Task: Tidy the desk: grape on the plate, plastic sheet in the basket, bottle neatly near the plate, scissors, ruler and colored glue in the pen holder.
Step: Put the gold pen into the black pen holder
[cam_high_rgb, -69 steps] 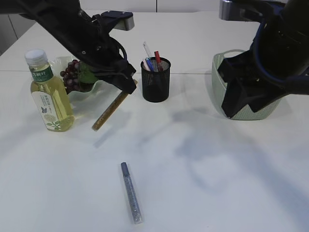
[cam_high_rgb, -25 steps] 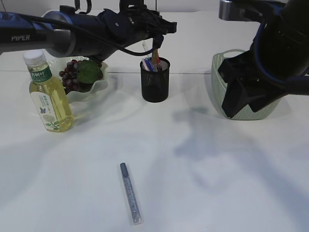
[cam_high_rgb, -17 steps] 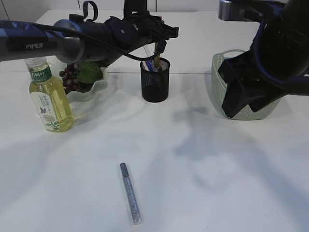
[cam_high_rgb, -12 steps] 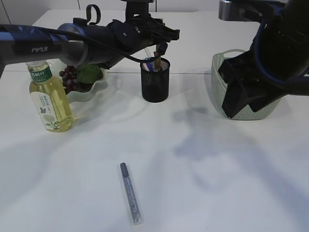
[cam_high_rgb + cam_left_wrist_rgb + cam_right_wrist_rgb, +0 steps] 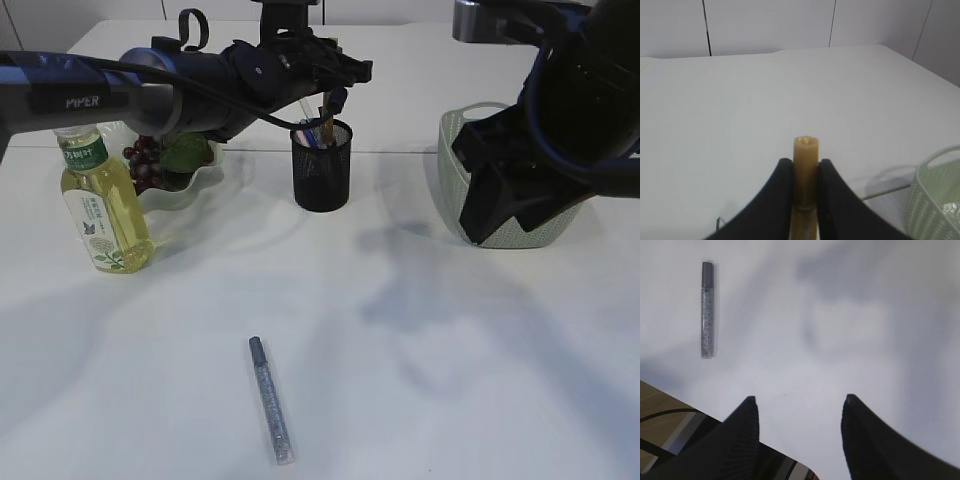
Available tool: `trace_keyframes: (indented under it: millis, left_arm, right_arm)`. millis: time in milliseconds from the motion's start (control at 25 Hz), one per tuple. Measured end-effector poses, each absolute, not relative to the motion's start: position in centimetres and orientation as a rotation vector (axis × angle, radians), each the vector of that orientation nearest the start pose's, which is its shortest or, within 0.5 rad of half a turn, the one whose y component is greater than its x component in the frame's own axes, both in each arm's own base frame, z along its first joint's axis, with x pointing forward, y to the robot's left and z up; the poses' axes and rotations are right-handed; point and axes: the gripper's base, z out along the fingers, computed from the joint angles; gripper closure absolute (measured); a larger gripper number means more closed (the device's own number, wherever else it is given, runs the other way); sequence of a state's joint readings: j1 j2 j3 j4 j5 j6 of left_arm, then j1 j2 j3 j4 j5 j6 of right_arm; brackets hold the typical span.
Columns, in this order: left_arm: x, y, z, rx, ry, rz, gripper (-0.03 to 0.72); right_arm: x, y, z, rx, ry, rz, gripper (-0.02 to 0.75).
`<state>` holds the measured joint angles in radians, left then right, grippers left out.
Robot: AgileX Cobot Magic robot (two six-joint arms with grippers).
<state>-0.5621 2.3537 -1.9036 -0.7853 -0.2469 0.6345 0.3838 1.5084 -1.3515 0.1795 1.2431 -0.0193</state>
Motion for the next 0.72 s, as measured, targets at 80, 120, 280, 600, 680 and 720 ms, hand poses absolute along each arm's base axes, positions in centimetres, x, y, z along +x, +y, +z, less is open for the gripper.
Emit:
trace_keyframes:
  millis: [80,120,280,600,680,720]
  left_arm:
    - [47.95,-28.36,21.08,0.249,1.75,-0.355,0.604]
    - [47.95,-28.36,21.08,0.249,1.75,-0.355,0.604]
    - [47.95,-28.36,21.08,0.249,1.75,-0.355,0.604]
    - [47.99,-28.37,20.87,0.248,1.753,-0.354,0.604]
    - [48.01,-28.33,20.87,0.242,1.75,-0.353,0.604]
    - [48.04,-28.32,20.81,0.24,1.749,-0.35,0.604]
  right_arm:
    - [26.86,12.5,32.51,-0.53,2.854,0.322,0.316]
    - [26.86,12.5,32.51,-0.53,2.854,0.322,0.317]
    - [26.86,12.5,32.51,-0.53,2.854,0.322,0.317]
    - [26.86,12.5,32.51,-0.53,2.854,0.322,0.318]
    - [26.86,12.5,32.51,-0.53,2.854,0.322,0.318]
    - [26.86,12.5,32.51,-0.53,2.854,0.322,0.318]
